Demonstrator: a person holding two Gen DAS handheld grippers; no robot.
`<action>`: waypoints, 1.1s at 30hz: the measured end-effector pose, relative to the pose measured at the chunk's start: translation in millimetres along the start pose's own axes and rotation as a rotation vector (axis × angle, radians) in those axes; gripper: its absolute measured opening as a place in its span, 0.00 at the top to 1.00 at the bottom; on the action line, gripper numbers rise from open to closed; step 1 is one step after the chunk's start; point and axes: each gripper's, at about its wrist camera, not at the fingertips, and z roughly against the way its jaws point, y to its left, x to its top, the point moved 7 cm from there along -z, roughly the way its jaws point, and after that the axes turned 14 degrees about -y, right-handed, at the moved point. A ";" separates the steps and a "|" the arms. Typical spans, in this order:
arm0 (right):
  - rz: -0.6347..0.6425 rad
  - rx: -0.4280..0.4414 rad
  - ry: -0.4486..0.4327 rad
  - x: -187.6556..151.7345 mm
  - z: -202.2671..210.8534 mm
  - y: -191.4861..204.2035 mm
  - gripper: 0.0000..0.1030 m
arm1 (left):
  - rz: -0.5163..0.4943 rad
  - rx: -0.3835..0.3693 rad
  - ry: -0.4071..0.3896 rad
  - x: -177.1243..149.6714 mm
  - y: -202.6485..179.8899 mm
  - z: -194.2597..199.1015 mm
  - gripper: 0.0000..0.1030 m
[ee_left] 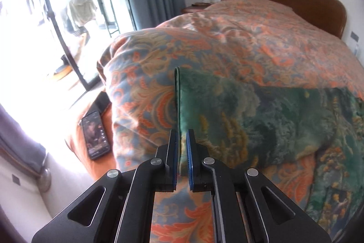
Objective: Fold large clothes
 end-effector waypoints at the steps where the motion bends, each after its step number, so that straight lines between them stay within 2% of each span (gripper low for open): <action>1: -0.003 0.000 0.004 -0.5 -0.5 -0.9 0.64 | -0.002 0.016 0.001 0.0 2.7 -0.2 0.93; 6: 0.002 0.000 -0.003 0.3 -0.1 0.6 0.63 | 0.016 0.047 0.012 -2.5 12.6 1.5 0.90; 7: 0.004 0.000 -0.005 0.3 0.1 0.7 0.62 | 0.018 0.047 0.016 -3.8 13.0 3.7 0.81; 8: 0.004 -0.002 -0.007 0.4 0.3 1.0 0.61 | 0.020 0.046 0.013 -4.4 12.8 8.6 0.65; 9: 0.003 -0.004 -0.008 0.5 0.3 1.2 0.58 | 0.019 0.044 0.003 -4.0 11.8 13.9 0.56; 10: 0.001 -0.006 -0.009 0.2 0.5 0.5 0.56 | 0.012 0.041 -0.016 -3.4 9.3 22.2 0.42; 11: -0.001 -0.012 -0.009 -0.1 0.6 -0.8 0.55 | 0.001 0.033 -0.035 -3.2 5.3 30.2 0.33; 13: -0.003 -0.018 -0.011 -0.1 0.7 -3.5 0.53 | -0.037 0.003 -0.068 -4.4 -7.3 48.9 0.31; 16: -0.010 -0.033 -0.007 -1.2 -1.2 -9.3 0.51 | -0.063 -0.098 -0.070 -14.6 -33.6 76.6 0.30; 18: -0.014 -0.041 -0.001 -2.6 -3.8 -13.8 0.50 | -0.068 -0.202 -0.055 -28.3 -55.8 95.5 0.20; 20: -0.016 -0.046 0.004 -3.1 -6.6 -18.0 0.48 | -0.083 -0.345 -0.016 -54.1 -84.5 116.0 0.08; 21: -0.015 -0.047 0.008 -2.8 -8.2 -20.4 0.46 | -0.099 -0.417 0.011 -72.9 -100.9 125.2 0.07; 23: -0.012 -0.049 0.016 -0.7 -11.9 -28.9 0.40 | -0.151 -0.499 0.067 -107.1 -125.9 132.6 0.06; 27: -0.011 -0.063 0.087 6.3 -28.7 -63.8 0.36 | -0.243 -0.550 0.139 -156.7 -157.1 125.7 0.06; 30: -0.053 -0.046 0.176 5.4 -46.8 -92.6 0.36 | -0.225 -0.616 0.219 -177.8 -171.4 112.7 0.06; 33: -0.119 0.030 0.300 -7.5 -70.3 -112.2 0.36 | -0.207 -0.662 0.297 -193.4 -185.8 107.9 0.06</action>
